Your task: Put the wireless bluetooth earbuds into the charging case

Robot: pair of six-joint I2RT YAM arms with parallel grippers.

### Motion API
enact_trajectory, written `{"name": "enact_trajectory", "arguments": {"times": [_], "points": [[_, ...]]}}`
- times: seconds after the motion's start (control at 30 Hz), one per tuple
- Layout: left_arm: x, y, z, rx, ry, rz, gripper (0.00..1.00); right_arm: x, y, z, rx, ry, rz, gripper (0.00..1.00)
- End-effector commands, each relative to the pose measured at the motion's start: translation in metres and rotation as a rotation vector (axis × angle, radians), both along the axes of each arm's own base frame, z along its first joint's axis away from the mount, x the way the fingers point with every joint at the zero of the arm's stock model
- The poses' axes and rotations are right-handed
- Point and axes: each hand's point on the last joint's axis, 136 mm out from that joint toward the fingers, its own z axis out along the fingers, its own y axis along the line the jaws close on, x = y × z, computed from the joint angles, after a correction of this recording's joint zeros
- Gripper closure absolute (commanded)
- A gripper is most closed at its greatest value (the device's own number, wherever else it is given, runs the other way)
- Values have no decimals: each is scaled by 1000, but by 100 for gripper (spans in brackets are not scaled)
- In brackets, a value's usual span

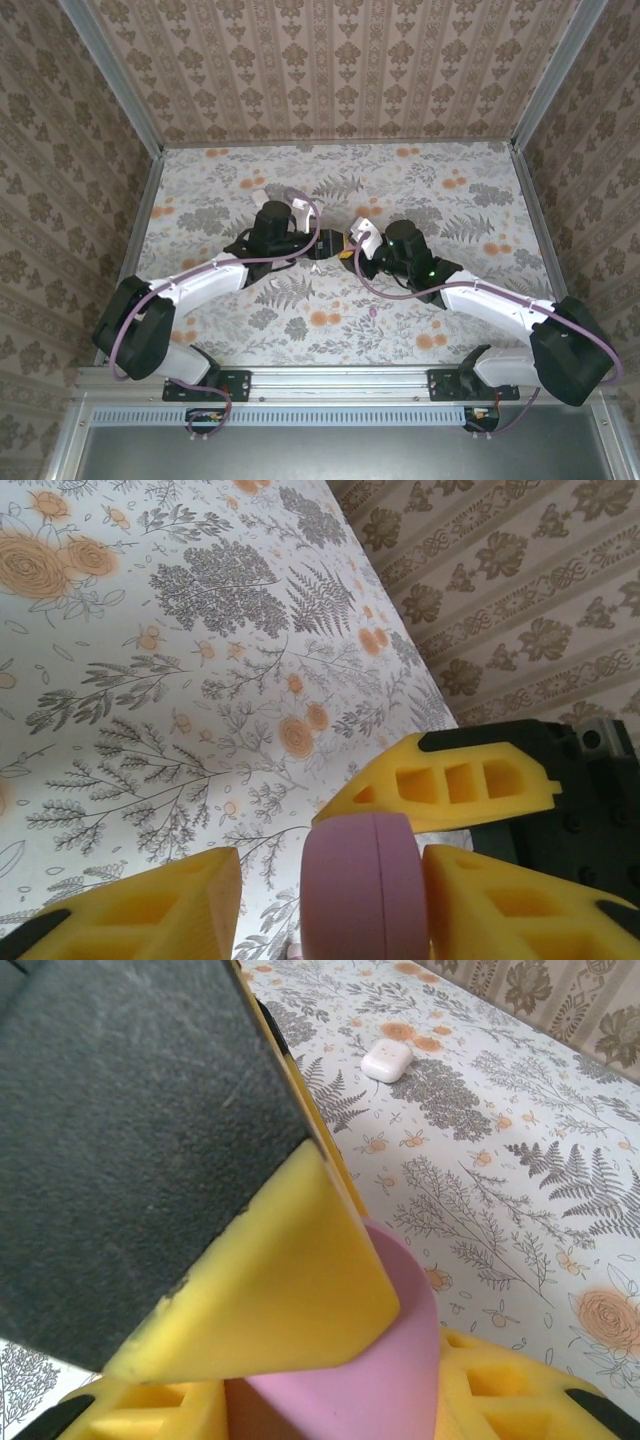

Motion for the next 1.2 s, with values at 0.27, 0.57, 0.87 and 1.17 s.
{"name": "enact_trajectory", "arguments": {"times": [0.27, 0.57, 0.87, 1.17], "points": [[-2, -10, 26, -81, -10, -29, 85, 0, 2, 19, 67, -37, -17, 57], [12, 19, 85, -318, 72, 213, 96, -3, -23, 65, 303, -165, -45, 25], [9, 41, 102, -425, 196, 336, 96, 1, -20, 94, 303, -245, 145, 32], [4, 41, 113, -458, 222, 320, 95, -7, 11, 122, 305, -360, 319, 33]]}}
